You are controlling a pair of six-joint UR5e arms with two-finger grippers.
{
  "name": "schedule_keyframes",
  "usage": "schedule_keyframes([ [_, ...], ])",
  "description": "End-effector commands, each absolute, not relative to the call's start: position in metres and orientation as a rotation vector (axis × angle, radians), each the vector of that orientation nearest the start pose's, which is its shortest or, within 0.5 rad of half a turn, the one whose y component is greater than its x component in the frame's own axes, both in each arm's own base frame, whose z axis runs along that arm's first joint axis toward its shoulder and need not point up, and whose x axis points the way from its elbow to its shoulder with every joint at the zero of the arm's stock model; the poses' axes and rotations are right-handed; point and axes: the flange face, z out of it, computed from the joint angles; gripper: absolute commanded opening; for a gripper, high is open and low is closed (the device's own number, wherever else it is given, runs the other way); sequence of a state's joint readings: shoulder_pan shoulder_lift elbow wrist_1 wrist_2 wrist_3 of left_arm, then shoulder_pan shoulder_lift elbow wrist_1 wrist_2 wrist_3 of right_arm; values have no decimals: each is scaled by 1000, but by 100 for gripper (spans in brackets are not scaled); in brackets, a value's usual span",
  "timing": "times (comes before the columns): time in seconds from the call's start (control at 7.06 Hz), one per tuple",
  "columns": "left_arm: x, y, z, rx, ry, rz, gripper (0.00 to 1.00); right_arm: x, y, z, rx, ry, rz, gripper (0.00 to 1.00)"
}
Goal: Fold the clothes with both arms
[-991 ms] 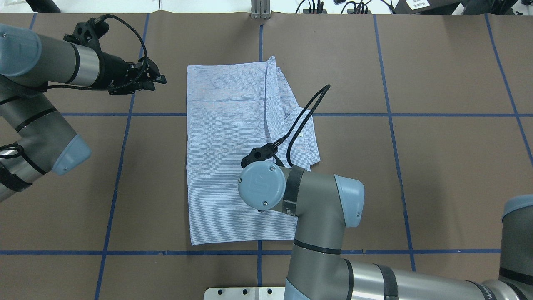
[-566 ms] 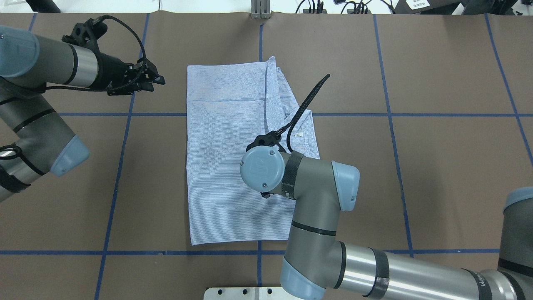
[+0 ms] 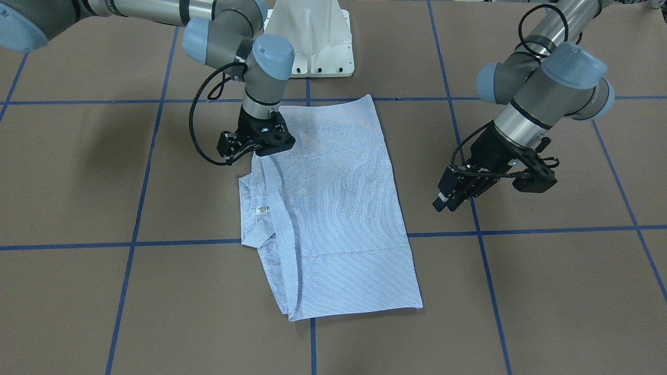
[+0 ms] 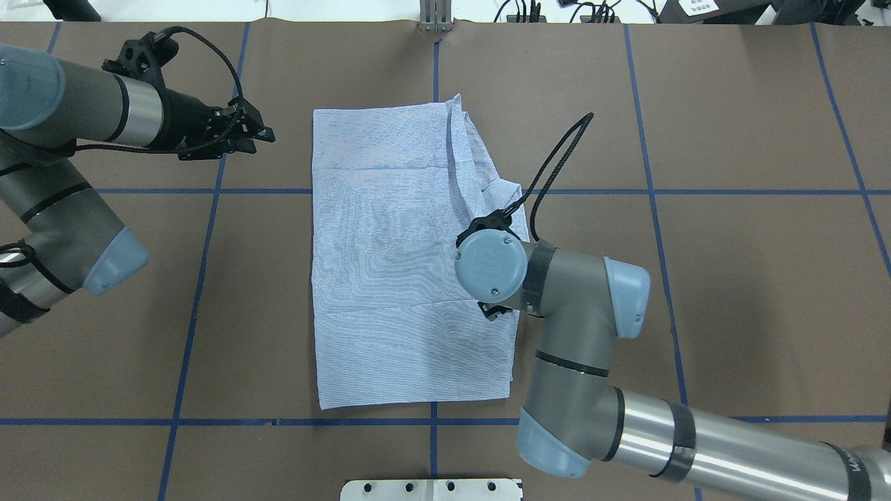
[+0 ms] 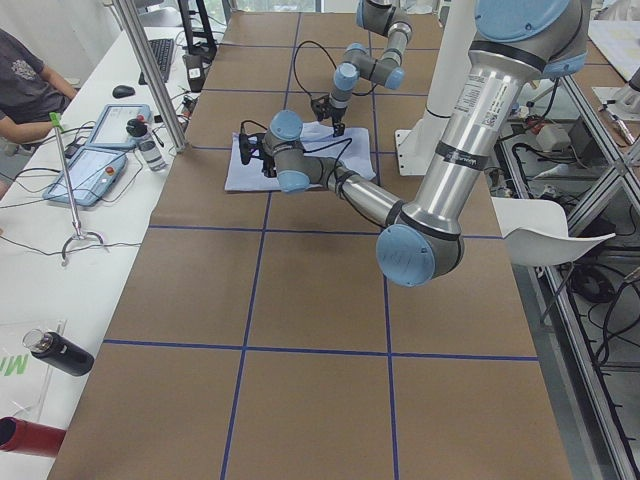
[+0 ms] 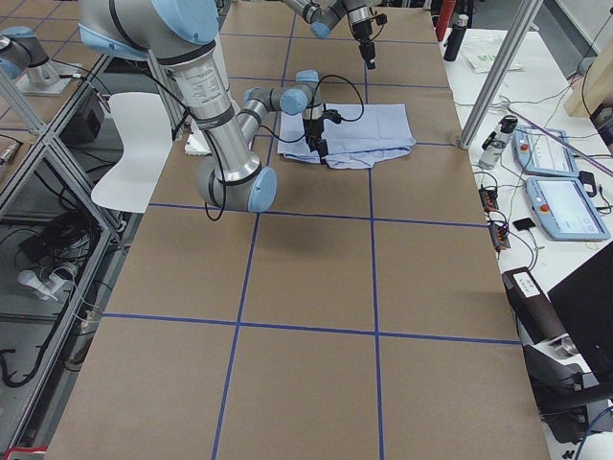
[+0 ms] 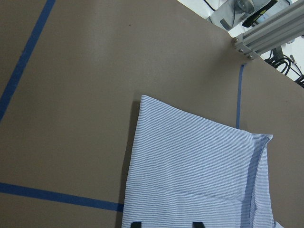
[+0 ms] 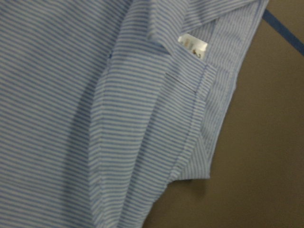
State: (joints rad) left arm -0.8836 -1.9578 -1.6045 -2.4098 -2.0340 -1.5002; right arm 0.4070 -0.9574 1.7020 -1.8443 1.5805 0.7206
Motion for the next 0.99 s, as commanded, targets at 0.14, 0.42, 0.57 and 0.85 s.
schedule_keyframes([
  [0.14, 332, -545, 323, 215, 1290, -400, 47, -497, -389, 310, 282, -390, -479, 100],
  [0.42, 328, -541, 311, 214, 1282, -401, 46, -517, -412, 264, 310, -436, -440, 100],
  [0.57, 327, -539, 309, 213, 1279, -401, 46, -540, -430, 242, 305, -445, -403, 100],
  [0.85, 326, -538, 306, 209, 1271, -404, 46, -586, -460, 239, 326, -503, -327, 100],
])
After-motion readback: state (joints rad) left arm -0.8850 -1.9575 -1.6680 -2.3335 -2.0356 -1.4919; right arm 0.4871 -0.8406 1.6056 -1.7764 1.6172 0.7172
